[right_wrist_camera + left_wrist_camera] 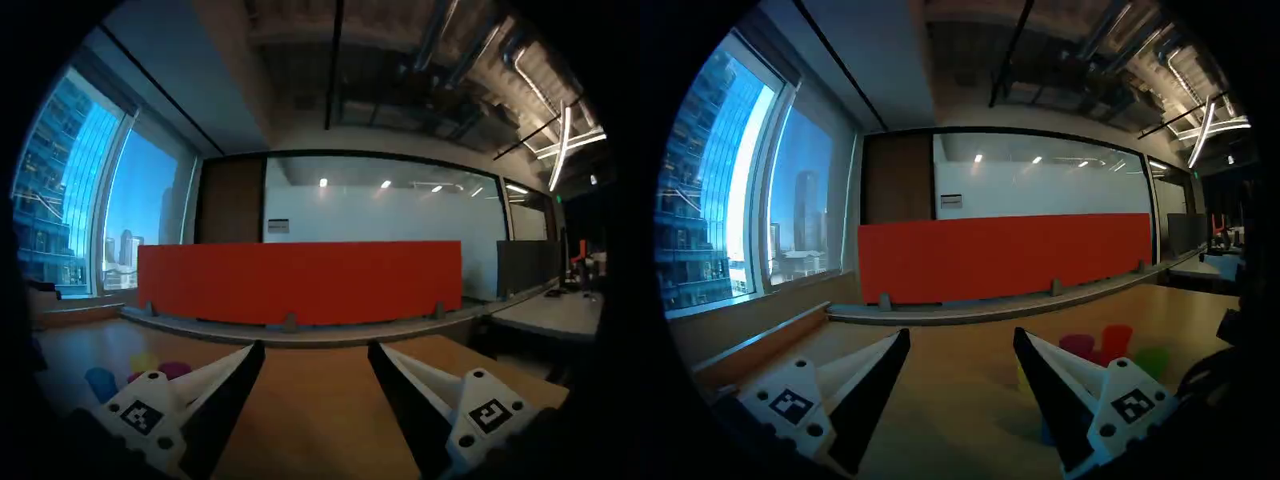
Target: Pour water
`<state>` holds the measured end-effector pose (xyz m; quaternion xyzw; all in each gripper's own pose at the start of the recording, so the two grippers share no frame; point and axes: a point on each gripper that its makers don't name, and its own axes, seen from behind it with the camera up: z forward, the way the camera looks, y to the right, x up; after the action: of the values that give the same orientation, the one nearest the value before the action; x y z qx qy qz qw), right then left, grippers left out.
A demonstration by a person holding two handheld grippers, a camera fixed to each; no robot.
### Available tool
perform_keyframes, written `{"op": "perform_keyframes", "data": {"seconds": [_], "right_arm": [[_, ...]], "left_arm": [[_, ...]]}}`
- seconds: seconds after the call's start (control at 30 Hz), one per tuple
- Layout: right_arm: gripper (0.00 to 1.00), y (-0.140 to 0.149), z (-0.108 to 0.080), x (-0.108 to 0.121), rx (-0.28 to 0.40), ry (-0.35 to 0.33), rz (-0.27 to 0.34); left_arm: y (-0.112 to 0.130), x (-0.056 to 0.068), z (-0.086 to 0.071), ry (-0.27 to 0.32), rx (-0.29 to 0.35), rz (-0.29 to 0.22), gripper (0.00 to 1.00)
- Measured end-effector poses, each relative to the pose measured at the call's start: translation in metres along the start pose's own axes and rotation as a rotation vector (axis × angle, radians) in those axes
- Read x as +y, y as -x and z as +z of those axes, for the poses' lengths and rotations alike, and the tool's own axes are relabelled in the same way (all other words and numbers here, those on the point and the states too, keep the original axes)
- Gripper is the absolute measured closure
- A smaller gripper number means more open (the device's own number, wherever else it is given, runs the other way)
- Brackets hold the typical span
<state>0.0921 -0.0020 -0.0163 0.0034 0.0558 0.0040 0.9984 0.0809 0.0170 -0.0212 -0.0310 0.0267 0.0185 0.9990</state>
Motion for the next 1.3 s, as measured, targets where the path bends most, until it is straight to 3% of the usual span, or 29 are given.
{"op": "perform_keyframes", "data": {"seconds": [0.43,1.0,1.3], "right_arm": [[0.00,0.019,-0.006,0.004,-0.018,0.037,-0.016],[0.00,0.044,-0.012,0.000,-0.062,0.046,-0.005],[0.00,0.040,-0.014,0.005,-0.059,0.059,0.004]], "left_arm": [[0.020,0.003,-0.001,0.002,-0.006,-0.028,0.04],[0.053,0.011,0.003,-0.034,-0.015,0.002,0.04],[0.066,0.006,0.004,-0.050,-0.017,-0.015,0.04]]}}
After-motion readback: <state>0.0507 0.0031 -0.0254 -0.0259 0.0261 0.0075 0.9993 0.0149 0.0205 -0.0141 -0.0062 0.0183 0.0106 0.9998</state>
